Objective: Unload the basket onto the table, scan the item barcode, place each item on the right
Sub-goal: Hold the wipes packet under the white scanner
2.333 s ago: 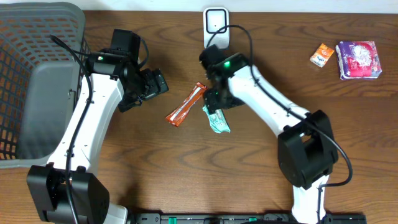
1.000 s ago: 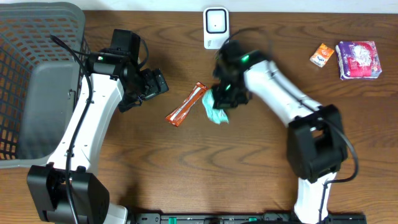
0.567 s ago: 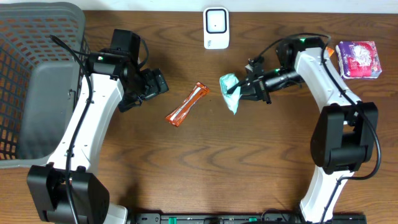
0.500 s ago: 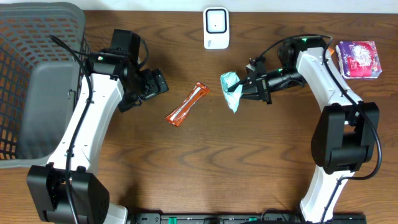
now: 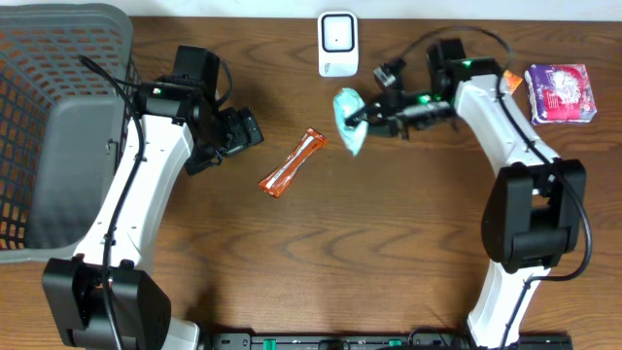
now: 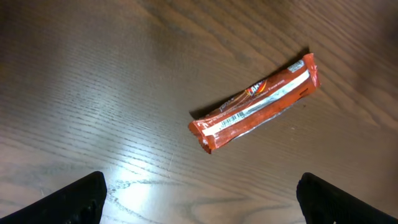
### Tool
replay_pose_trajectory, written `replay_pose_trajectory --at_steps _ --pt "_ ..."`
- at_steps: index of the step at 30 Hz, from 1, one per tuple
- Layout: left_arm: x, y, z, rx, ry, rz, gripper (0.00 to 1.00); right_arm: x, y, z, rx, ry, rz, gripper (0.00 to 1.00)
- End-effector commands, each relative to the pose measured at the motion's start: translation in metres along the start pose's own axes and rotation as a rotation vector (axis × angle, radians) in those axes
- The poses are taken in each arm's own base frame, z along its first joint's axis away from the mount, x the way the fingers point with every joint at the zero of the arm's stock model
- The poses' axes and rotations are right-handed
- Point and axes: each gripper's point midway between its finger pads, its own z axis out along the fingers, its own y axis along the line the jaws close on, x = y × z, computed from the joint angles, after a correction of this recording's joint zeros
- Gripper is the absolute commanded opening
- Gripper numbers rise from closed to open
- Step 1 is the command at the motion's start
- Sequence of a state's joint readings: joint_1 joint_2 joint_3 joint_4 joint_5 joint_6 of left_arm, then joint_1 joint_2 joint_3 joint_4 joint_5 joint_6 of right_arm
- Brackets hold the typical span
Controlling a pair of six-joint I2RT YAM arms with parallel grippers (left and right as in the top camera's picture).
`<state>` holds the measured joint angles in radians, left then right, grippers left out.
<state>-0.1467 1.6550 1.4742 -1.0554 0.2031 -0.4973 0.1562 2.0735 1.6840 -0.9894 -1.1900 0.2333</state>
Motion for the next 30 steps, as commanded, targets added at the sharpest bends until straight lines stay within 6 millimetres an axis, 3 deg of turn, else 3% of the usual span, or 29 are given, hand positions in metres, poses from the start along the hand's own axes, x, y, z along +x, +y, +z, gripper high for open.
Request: replay_pose_trajectory --at_steps 1,4,8,11,14,17,21,26,30 --pt "-0.002 0.001 -0.001 -0.01 -0.005 0.005 0.98 -0.047 -0.049 0.002 0.383 -0.238 0.16 0.01" --pt "-0.002 0.001 -0.001 -0.01 -0.005 0.005 0.98 -0.093 -0.045 -0.008 0.504 -0.442 0.022 0.01" --pt "-0.002 0.001 -0.001 -0.01 -0.005 0.005 0.98 -0.152 -0.013 -0.023 0.589 -0.74 -0.195 0.02" --pt "-0.002 0.001 -0.001 -0.01 -0.005 0.005 0.98 -0.175 -0.001 -0.044 0.737 -0.95 -0.289 0.02" --pt "-0.002 0.001 -0.001 -0.01 -0.005 0.005 0.98 -0.188 0.018 -0.056 0.897 -1.092 -0.449 0.01" --pt "-0.002 0.001 -0.001 -0.009 -0.005 0.005 0.98 -0.197 0.025 -0.046 0.945 -1.138 -0.546 0.01" --pt "-0.002 0.001 -0.001 -0.01 -0.005 0.005 0.98 -0.208 0.011 -0.027 0.903 -1.127 -0.568 0.01" --pt "-0.002 0.001 -0.001 -0.01 -0.005 0.005 0.98 -0.22 -0.012 -0.026 0.906 -1.145 -0.554 0.01" --pt "-0.002 0.001 -0.001 -0.01 -0.005 0.005 0.98 -0.225 -0.01 -0.031 0.882 -1.147 -0.574 0.01"
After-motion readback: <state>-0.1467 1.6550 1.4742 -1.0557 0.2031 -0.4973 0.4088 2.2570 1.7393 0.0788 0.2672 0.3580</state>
